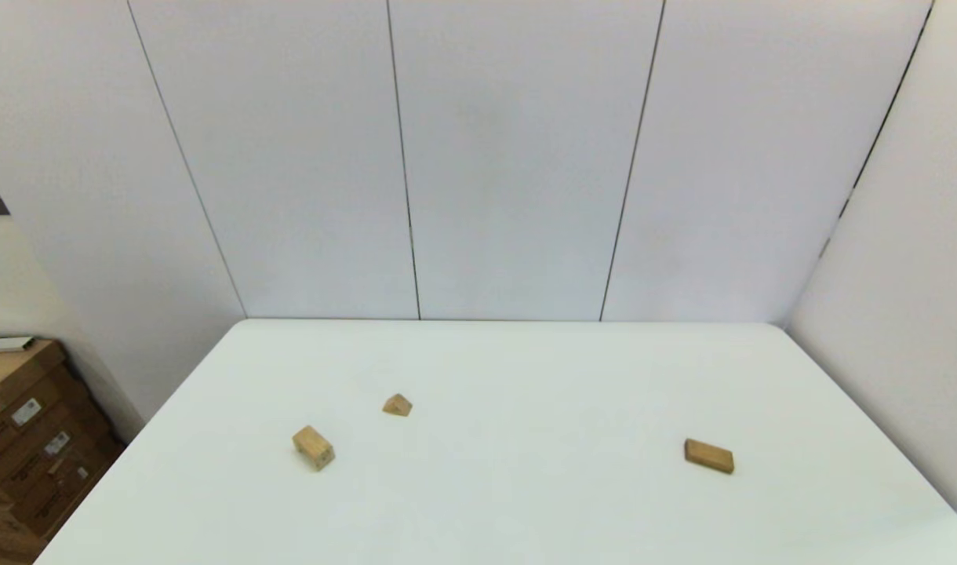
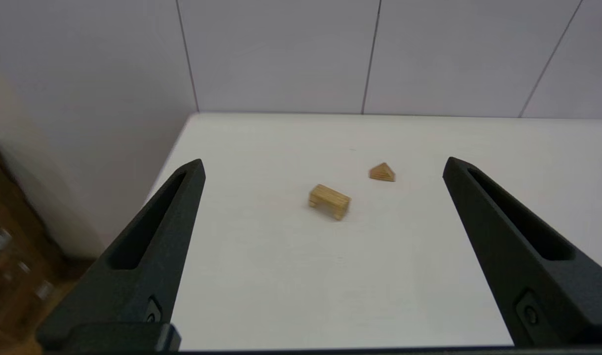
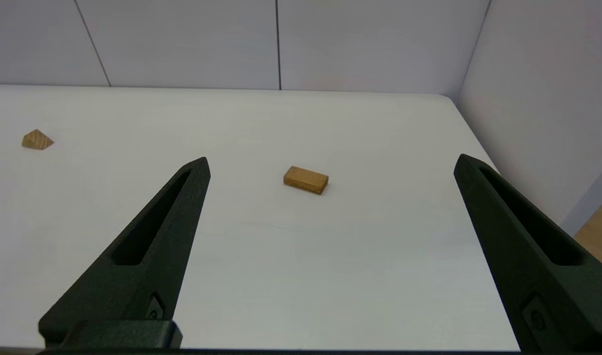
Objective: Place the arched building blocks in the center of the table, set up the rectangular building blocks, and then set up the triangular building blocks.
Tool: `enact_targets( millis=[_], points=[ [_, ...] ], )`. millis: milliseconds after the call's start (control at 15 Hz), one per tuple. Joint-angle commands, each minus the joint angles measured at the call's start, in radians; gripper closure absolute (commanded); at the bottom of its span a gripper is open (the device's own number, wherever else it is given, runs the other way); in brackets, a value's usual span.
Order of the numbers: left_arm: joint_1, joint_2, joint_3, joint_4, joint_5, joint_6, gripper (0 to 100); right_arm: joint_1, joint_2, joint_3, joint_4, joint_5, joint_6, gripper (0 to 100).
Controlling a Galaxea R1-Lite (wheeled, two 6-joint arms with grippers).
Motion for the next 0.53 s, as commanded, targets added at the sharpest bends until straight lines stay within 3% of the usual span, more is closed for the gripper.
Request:
enact_targets(
  millis=[67,200,533],
  points=[
    [-0.044,0.911,-0.405,0.033,-0.037,-0.275,0,0.0,0.0,0.0,0.0,0.0,-0.001,0],
    [-0.1,1.237,-0.548,0.057,-0.036,-0.454,0,0.0,0.0,0.0,0.0,0.0,-0.001,0],
    [-0.298,1.714,-0.908,0.334,-0.034,-0.827,0,0.0,0.0,0.0,0.0,0.0,-0.001,0]
  ],
)
